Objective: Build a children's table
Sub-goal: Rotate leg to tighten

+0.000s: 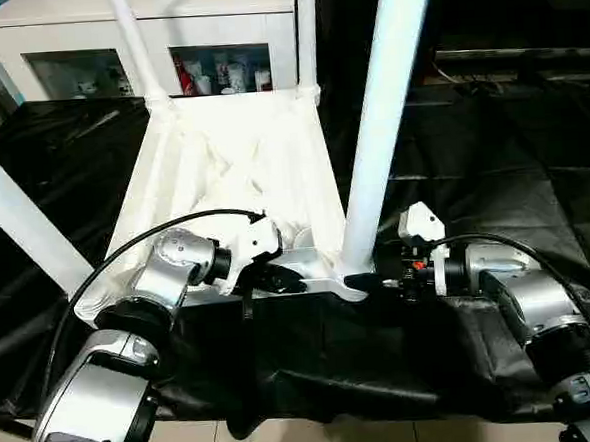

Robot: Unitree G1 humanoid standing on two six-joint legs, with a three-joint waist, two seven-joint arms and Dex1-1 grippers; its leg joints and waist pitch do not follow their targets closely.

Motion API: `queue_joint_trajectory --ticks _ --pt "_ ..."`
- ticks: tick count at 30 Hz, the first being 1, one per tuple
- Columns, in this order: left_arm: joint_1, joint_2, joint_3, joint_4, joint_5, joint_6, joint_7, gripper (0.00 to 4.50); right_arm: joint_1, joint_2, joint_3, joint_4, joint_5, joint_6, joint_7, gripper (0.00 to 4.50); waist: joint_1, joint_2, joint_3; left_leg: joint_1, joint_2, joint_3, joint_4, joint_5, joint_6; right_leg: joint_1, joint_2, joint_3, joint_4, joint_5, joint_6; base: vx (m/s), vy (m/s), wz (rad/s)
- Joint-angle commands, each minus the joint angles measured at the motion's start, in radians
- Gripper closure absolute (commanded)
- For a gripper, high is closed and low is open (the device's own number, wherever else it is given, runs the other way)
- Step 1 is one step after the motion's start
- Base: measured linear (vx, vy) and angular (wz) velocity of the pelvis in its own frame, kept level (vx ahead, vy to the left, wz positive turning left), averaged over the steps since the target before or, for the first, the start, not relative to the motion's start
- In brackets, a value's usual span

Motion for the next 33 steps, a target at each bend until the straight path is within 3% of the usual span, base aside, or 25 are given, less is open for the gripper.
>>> queue_joint_trajectory --ticks 1,3,4,6,7,8,9,12,13,14,18,19,21,22,27,28,30,31,32,33 --pt "0.009 -0.023 0.009 -0.008 -0.017 0.012 0.021 4.50 0.028 0.029 0.021 -0.035 0.010 0.012 0.006 1.77 0.003 -0.017 -0.071 0.033 0.068 -0.030 -0.057 -0.116 0.115 0.033 -0.071 0.031 -0.049 0.081 -0.307 0.000 0.000 0.00" --pt "0.004 -0.037 0.014 0.004 -0.008 0.015 0.074 4.50 0.038 0.049 0.015 -0.022 -0.009 -0.001 -0.055 1.78 0.003 -0.017 -0.071 0.033 0.068 -0.030 -0.057 -0.113 0.116 0.034 -0.071 0.031 -0.050 0.082 -0.306 0.000 0.000 0.00" --pt "-0.012 -0.066 0.019 0.032 0.015 0.015 0.181 4.50 0.043 0.087 -0.005 0.018 -0.044 -0.026 -0.186 1.78 0.000 -0.016 -0.068 0.033 0.069 -0.030 -0.059 -0.125 0.108 0.029 -0.071 0.033 -0.052 0.061 -0.301 0.000 0.000 0.00" --pt "-0.034 -0.103 0.026 0.060 0.029 0.044 0.286 4.50 0.042 0.132 -0.034 0.059 -0.056 -0.028 -0.308 1.78 -0.007 -0.015 -0.064 0.039 0.067 -0.032 -0.067 -0.189 0.066 0.027 -0.073 0.034 -0.065 -0.041 -0.291 0.000 0.000 0.00" --pt "-0.041 -0.121 0.031 0.068 0.029 0.049 0.323 4.50 0.042 0.153 -0.048 0.072 -0.054 -0.023 -0.354 1.78 -0.014 -0.016 -0.058 0.041 0.066 -0.036 -0.076 -0.255 0.022 0.027 -0.074 0.037 -0.075 -0.150 -0.274 0.000 0.000 0.00" --pt "-0.041 -0.121 0.031 0.068 0.029 0.049 0.323 4.50 0.042 0.153 -0.048 0.072 -0.054 -0.023 -0.354 1.78 -0.014 -0.016 -0.058 0.041 0.066 -0.036 -0.076 -0.255 0.022 0.027 -0.074 0.037 -0.075 -0.150 -0.274 0.000 0.000 0.00" --pt "-0.057 -0.164 0.038 0.078 0.031 0.069 0.398 4.50 0.036 0.203 -0.082 0.102 -0.049 -0.008 -0.465 1.78 -0.021 -0.014 -0.057 0.040 0.066 -0.037 -0.080 -0.285 0.003 0.029 -0.074 0.039 -0.081 -0.197 -0.253 0.000 0.000 0.00" --pt "-0.072 -0.219 0.035 0.086 0.043 0.093 0.486 4.50 0.020 0.268 -0.124 0.146 -0.050 0.001 -0.619 1.79 -0.026 -0.015 -0.056 0.044 0.065 -0.040 -0.084 -0.314 -0.015 0.023 -0.073 0.041 -0.086 -0.226 -0.237 0.000 0.000 0.00" --pt "-0.077 -0.239 0.034 0.090 0.048 0.100 0.516 4.50 0.010 0.291 -0.132 0.161 -0.054 0.000 -0.666 1.80 -0.029 -0.006 -0.057 0.043 0.065 -0.040 -0.086 -0.318 -0.022 0.022 -0.071 0.041 -0.087 -0.213 -0.230 0.000 0.000 0.00" --pt "-0.079 -0.246 0.034 0.092 0.050 0.102 0.527 4.50 0.006 0.300 -0.134 0.167 -0.057 -0.001 -0.682 1.80 -0.030 -0.009 -0.056 0.042 0.064 -0.040 -0.085 -0.318 -0.023 0.022 -0.072 0.042 -0.087 -0.206 -0.230 0.000 0.000 0.00" --pt "-0.082 -0.276 0.018 0.101 0.065 0.085 0.544 4.50 -0.017 0.346 -0.089 0.166 -0.096 -0.053 -0.676 1.80 -0.038 -0.001 -0.061 0.041 0.060 -0.040 -0.083 -0.294 -0.008 0.027 -0.069 0.039 -0.085 -0.130 -0.229 0.000 0.000 0.00" --pt "-0.080 -0.271 0.015 0.100 0.065 0.080 0.525 4.50 -0.017 0.340 -0.087 0.153 -0.093 -0.068 -0.648 1.10 -0.040 -0.003 -0.063 0.039 0.060 -0.039 -0.081 -0.274 0.009 0.030 -0.070 0.039 -0.083 -0.093 -0.234 0.000 0.000 0.00" --pt "-0.076 -0.258 0.010 0.098 0.065 0.070 0.499 4.50 -0.016 0.326 -0.086 0.140 -0.085 -0.074 -0.613 1.04 -0.040 0.000 -0.064 0.035 0.058 -0.038 -0.077 -0.244 0.036 0.033 -0.070 0.037 -0.080 -0.051 -0.244 0.000 0.000 0.00" --pt "-0.075 -0.252 0.008 0.097 0.065 0.067 0.492 4.50 -0.015 0.318 -0.082 0.135 -0.084 -0.077 -0.597 0.89 -0.039 -0.004 -0.065 0.034 0.059 -0.037 -0.075 -0.234 0.050 0.035 -0.070 0.036 -0.080 -0.041 -0.249 0.000 0.000 0.00" --pt "-0.052 -0.200 0.001 0.067 0.053 0.031 0.372 4.50 0.010 0.225 -0.033 0.053 -0.064 -0.067 -0.396 0.73 -0.029 -0.005 -0.066 0.030 0.062 -0.035 -0.069 -0.195 0.089 0.039 -0.068 0.031 -0.074 -0.013 -0.256 0.000 0.000 0.00" --pt "-0.039 -0.167 -0.008 0.052 0.053 0.014 0.306 4.50 0.022 0.169 -0.009 0.016 -0.060 -0.058 -0.307 0.73 -0.027 -0.011 -0.066 0.030 0.064 -0.034 -0.070 -0.190 0.098 0.038 -0.068 0.030 -0.073 -0.009 -0.260 0.000 0.000 0.00" --pt "-0.030 -0.138 -0.012 0.042 0.050 0.001 0.249 4.50 0.024 0.121 -0.001 -0.001 -0.065 -0.063 -0.245 0.73 -0.021 -0.009 -0.066 0.029 0.065 -0.033 -0.067 -0.187 0.105 0.038 -0.071 0.031 -0.072 -0.019 -0.265 0.000 0.000 0.00" --pt "-0.023 -0.114 -0.010 0.030 0.040 -0.001 0.198 4.50 0.022 0.088 -0.006 -0.013 -0.055 -0.058 -0.188 0.73 -0.019 -0.011 -0.065 0.030 0.066 -0.032 -0.066 -0.188 0.105 0.035 -0.071 0.031 -0.071 -0.031 -0.271 0.000 0.000 0.00" --pt "-0.018 -0.100 -0.009 0.020 0.032 -0.002 0.166 4.50 0.020 0.071 -0.010 -0.020 -0.046 -0.048 -0.160 0.73 -0.018 -0.020 -0.065 0.030 0.066 -0.030 -0.066 -0.189 0.106 0.035 -0.071 0.031 -0.072 -0.037 -0.272 0.000 0.000 0.00" --pt "-0.014 -0.090 -0.008 0.012 0.026 -0.003 0.142 4.50 0.018 0.061 -0.012 -0.024 -0.041 -0.042 -0.140 0.73 -0.011 -0.014 -0.066 0.031 0.068 -0.032 -0.066 -0.187 0.106 0.034 -0.072 0.032 -0.071 -0.053 -0.273 0.000 0.000 0.00"
